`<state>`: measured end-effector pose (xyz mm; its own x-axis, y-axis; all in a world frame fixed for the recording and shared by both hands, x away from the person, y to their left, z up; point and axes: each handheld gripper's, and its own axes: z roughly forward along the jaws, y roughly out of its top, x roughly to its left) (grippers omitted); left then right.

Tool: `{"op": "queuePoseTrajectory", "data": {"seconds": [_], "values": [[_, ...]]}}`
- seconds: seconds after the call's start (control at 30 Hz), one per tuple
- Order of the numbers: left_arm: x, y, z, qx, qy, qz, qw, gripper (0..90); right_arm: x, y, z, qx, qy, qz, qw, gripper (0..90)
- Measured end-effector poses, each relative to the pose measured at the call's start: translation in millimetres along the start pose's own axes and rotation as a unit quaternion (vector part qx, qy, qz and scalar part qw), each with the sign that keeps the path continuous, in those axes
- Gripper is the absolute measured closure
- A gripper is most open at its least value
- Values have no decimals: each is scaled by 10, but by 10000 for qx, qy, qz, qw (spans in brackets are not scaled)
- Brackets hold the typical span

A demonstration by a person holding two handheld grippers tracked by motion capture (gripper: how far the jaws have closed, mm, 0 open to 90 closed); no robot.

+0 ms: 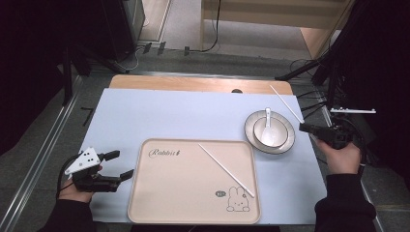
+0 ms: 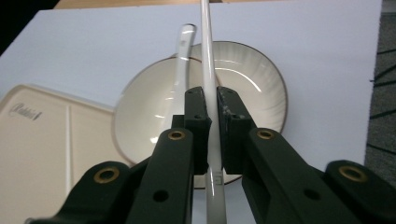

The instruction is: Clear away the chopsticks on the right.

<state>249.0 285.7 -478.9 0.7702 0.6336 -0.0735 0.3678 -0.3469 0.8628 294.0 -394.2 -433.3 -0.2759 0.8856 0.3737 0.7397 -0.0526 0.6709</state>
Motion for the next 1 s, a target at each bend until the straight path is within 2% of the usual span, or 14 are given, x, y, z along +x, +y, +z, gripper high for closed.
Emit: {"op": "queuePoseTrajectory", "data": {"seconds": [0.1,0.17,0.3,0.4,0.47,0.67,0.73,0.9,1.0], "values": [[5,-2,-1,6,10,-7,10000,146,205,-32,-74,-45,47,-142,9999,849],[6,-2,0,-6,7,-4,10000,146,340,-76,-89,-81,89,-296,9995,848],[11,-1,-1,-12,0,-8,10000,145,557,-173,-86,-64,184,-424,9989,848],[13,0,-1,-12,-5,-16,10000,146,738,-278,-51,57,259,-581,9980,848],[10,2,-2,-18,4,-7,10000,146,811,-323,-28,109,293,-643,9974,848],[18,4,1,-29,16,-33,10000,146,1103,-530,178,316,511,-888,9942,848],[15,6,1,-25,18,-31,10000,146,1209,-602,263,419,493,-1037,9925,848],[20,3,2,-39,7,-36,10000,146,1327,-748,362,552,584,-1151,9901,848],[13,8,4,-46,3,-44,10000,146,1396,-868,426,648,632,-1136,9894,848]]}}
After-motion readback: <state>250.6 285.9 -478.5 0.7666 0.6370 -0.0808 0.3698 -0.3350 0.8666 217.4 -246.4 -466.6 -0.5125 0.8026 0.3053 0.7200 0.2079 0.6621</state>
